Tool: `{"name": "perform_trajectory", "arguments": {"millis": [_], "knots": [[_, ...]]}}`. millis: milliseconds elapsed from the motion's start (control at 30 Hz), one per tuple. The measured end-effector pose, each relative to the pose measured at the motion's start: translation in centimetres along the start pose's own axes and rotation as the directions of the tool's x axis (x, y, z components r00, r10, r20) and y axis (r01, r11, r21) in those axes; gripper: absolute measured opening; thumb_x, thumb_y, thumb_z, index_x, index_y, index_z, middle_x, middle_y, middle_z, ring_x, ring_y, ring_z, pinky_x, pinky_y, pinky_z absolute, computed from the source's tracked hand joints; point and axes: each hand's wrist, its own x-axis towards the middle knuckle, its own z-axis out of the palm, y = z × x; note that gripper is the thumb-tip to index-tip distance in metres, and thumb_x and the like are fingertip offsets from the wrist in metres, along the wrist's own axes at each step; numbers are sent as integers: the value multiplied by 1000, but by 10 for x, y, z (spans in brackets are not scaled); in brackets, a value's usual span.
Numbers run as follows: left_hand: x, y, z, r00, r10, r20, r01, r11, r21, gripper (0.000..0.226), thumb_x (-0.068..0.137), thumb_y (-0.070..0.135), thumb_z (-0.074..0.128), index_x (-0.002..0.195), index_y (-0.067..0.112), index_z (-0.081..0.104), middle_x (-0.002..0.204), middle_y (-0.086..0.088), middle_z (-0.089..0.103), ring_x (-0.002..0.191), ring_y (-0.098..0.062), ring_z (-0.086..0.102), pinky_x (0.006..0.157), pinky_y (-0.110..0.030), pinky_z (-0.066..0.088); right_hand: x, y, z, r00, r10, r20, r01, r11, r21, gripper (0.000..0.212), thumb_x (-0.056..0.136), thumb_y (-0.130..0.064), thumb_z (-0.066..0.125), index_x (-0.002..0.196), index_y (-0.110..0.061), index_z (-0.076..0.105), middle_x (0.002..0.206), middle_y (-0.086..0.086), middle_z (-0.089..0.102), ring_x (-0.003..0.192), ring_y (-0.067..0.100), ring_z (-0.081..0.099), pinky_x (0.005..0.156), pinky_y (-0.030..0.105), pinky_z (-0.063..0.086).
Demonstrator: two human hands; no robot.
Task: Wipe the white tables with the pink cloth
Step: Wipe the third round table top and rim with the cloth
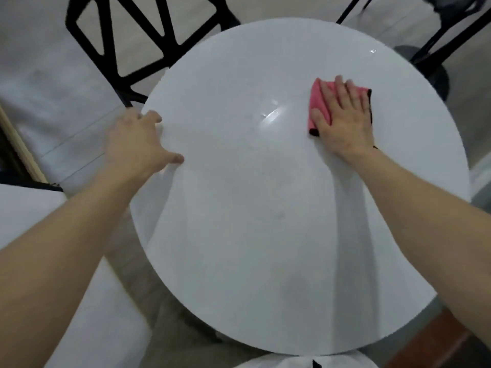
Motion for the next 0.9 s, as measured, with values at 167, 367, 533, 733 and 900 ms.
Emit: {"name": "perform_trajectory", "arguments": {"millis": [167, 367, 533, 733, 900], "knots": [[19, -34, 7, 982, 59, 177, -18, 973, -228, 133, 66, 61, 98, 168, 25, 20, 158, -14, 47, 144, -41, 48, 112, -54, 45, -38, -164, 25, 998, 37, -58, -36, 999, 22, 67, 109, -52, 26, 173, -31, 20, 181, 8, 11, 168, 30, 6, 134, 57, 1], [32, -38, 24, 979, 87, 185, -46, 975, -215, 135, 72, 62, 94, 170, 26, 8, 153, -16, 51, 135, -42, 56, 108, -55, 51, -38, -175, 26, 778, -628, 15, 628, 778, -14, 60, 111, -51, 38, 169, -34, 34, 177, 2, 29, 165, 26, 22, 135, 47, 5], [40, -44, 39, 983, 108, 147, -61, 953, -296, 130, 75, 51, 96, 170, 26, 12, 163, -9, 44, 144, -36, 50, 110, -49, 46, 27, -71, 7, 970, 238, -55, -239, 971, 3, 71, 106, -55, 16, 173, -32, 11, 182, 7, 9, 168, 29, 5, 134, 55, 1], [-8, -43, 68, 995, -97, -3, 73, 771, -632, 102, 91, 60, 78, 170, 37, 17, 170, 5, 32, 154, -22, 36, 124, -55, 36, -47, -167, 23, 801, -593, 81, 593, 805, 28, 62, 112, -47, 35, 172, -30, 25, 181, 7, 15, 168, 28, 8, 135, 55, 3], [-15, -19, 98, 919, -291, -268, 157, 890, -429, 71, 107, 68, 36, 170, 40, 18, 157, -6, 43, 140, -33, 48, 113, -60, 40, 43, -76, 11, 831, -556, 16, 556, 831, 6, 66, 109, -57, 29, 172, -36, 22, 181, 1, 16, 168, 23, 10, 135, 51, 5]]}}
